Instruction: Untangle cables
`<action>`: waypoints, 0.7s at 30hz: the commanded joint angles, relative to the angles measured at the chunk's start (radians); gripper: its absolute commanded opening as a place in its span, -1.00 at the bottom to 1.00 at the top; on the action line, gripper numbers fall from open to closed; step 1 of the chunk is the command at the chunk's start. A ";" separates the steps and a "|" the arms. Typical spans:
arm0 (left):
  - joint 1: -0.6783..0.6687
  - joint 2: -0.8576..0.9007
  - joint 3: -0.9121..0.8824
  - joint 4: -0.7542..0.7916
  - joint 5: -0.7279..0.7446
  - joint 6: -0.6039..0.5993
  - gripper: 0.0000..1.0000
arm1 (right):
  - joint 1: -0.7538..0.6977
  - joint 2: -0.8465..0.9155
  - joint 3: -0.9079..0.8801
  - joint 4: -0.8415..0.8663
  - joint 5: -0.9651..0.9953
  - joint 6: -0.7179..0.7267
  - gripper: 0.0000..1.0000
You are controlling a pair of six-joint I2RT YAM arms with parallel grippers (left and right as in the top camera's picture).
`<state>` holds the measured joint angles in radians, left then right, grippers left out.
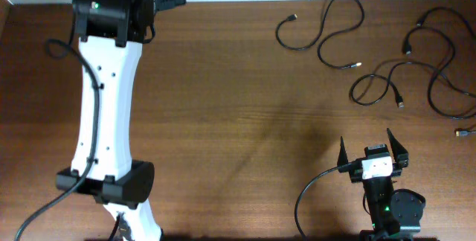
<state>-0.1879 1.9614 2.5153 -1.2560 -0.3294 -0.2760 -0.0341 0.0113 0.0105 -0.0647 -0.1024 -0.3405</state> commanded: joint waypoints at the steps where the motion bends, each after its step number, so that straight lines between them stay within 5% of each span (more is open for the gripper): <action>1: -0.001 -0.105 0.002 0.032 -0.040 0.009 0.98 | -0.005 -0.008 -0.005 -0.007 0.005 0.008 0.98; 7: 0.021 -0.339 -0.205 0.186 -0.090 0.047 0.98 | -0.005 -0.008 -0.005 -0.007 0.005 0.008 0.98; 15: 0.054 -0.827 -0.861 0.534 -0.084 0.046 0.98 | -0.005 -0.008 -0.005 -0.007 0.005 0.008 0.98; 21: 0.193 -1.263 -1.435 0.777 0.116 0.046 0.98 | -0.005 -0.008 -0.005 -0.007 0.005 0.008 0.98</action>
<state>-0.0448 0.8196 1.2415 -0.5289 -0.3298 -0.2424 -0.0341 0.0101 0.0105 -0.0647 -0.1024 -0.3405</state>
